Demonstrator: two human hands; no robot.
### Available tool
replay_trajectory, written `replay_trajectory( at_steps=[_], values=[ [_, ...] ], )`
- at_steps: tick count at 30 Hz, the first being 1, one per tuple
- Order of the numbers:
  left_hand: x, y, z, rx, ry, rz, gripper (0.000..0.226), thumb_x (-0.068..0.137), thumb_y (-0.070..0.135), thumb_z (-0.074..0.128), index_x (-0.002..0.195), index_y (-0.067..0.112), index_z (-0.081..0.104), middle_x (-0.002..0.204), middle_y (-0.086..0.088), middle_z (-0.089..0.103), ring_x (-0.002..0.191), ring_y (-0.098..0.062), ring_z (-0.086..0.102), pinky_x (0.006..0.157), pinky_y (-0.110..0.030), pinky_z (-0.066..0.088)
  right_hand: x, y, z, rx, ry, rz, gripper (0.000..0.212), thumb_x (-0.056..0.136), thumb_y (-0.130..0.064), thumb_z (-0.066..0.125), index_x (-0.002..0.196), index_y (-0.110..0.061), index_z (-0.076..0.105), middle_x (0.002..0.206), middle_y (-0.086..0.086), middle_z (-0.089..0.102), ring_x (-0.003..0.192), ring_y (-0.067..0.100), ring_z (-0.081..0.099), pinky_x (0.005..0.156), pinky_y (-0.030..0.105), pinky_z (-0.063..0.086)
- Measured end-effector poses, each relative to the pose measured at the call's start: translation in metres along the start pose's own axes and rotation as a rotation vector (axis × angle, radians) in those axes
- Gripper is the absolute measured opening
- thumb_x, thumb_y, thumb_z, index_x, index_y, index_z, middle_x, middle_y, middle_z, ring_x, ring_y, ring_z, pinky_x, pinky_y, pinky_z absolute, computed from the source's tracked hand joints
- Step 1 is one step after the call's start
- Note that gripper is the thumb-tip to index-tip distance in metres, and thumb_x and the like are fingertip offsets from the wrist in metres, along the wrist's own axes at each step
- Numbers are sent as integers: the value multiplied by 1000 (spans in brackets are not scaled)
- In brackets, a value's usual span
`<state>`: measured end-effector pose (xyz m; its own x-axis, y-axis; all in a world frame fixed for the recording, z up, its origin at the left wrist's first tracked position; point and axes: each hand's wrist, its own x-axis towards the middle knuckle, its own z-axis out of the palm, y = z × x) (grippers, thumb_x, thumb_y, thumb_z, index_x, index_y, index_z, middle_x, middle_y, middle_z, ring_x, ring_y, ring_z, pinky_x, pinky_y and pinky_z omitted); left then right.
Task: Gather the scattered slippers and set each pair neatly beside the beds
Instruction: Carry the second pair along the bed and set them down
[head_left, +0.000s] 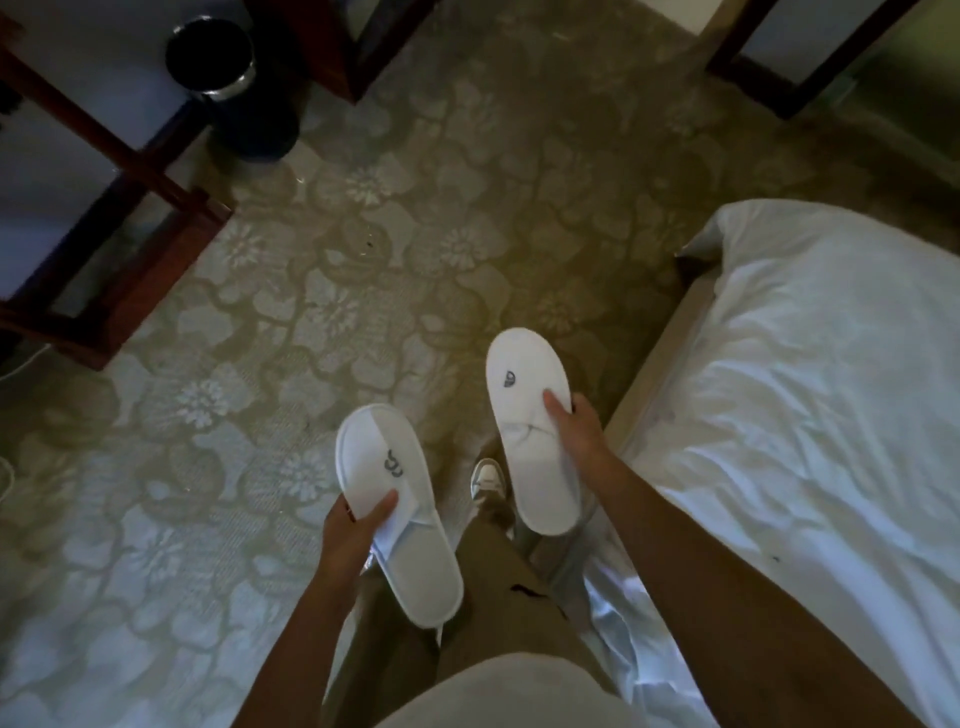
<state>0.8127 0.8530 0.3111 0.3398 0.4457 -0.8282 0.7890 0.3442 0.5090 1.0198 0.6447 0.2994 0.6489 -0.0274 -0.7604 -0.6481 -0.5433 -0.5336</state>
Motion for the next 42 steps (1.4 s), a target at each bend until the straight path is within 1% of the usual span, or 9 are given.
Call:
replay_trajectory(
  at_steps=[3,8,13,16,19,26,30,36,42],
  values=[
    [29,17,37,20,-67,22,58,79,29,78,129,6,57,121,-12,65,109,-33,64,92,-48,54,37,-16,6,-38,-91,-73,49,88,-55,53,119,-16,54,113,5,62,103,22,60,87,39,47],
    [116,17,101,-18,-113,33,45,92,9,62,133,-4,51,125,-11,60,105,-22,59,72,-17,51,111,22,17,-97,-172,-101,39,90,-48,56,115,-18,56,103,-1,62,93,13,60,82,33,46],
    [222,-35,149,-64,-55,-34,45,83,21,74,125,6,63,118,-14,71,103,-32,69,81,-42,60,221,86,28,-150,-61,-49,47,88,-41,62,118,-6,60,111,12,64,102,28,62,88,43,52],
    [283,-83,176,-113,-10,-69,47,75,31,80,116,10,68,109,-11,74,102,-31,71,91,-53,56,293,111,33,-179,-43,-70,44,88,-36,64,114,-1,62,106,16,65,98,30,62,78,36,49],
    [337,-133,205,-127,45,-121,74,60,49,80,120,9,66,111,-10,73,100,-29,71,89,-51,58,360,135,45,-271,-54,-125,33,86,-37,67,103,-9,60,96,9,63,90,26,60,66,27,42],
    [414,-220,282,-215,69,-173,64,83,31,73,138,7,49,134,-4,57,125,-29,55,95,-34,47,470,201,86,-420,-63,-277,42,75,-29,79,102,-16,49,97,4,60,84,18,57,69,31,48],
    [447,-263,325,-375,91,-272,65,86,25,71,141,4,44,137,-10,56,123,-29,55,90,-35,49,513,230,112,-548,-172,-326,37,77,-29,77,99,-20,50,88,-7,55,78,6,52,66,26,43],
    [480,-294,372,-499,311,-372,65,82,29,74,136,1,50,137,-15,57,125,-34,55,103,-40,46,558,264,129,-614,-215,-354,31,74,-26,80,82,-28,50,96,8,60,88,21,56,73,30,44],
    [490,-298,406,-587,390,-370,53,82,20,75,127,0,59,132,-18,62,120,-33,60,97,-39,50,576,290,130,-646,-149,-334,35,75,-26,79,100,-15,57,97,9,62,91,23,58,74,30,44]
  ],
)
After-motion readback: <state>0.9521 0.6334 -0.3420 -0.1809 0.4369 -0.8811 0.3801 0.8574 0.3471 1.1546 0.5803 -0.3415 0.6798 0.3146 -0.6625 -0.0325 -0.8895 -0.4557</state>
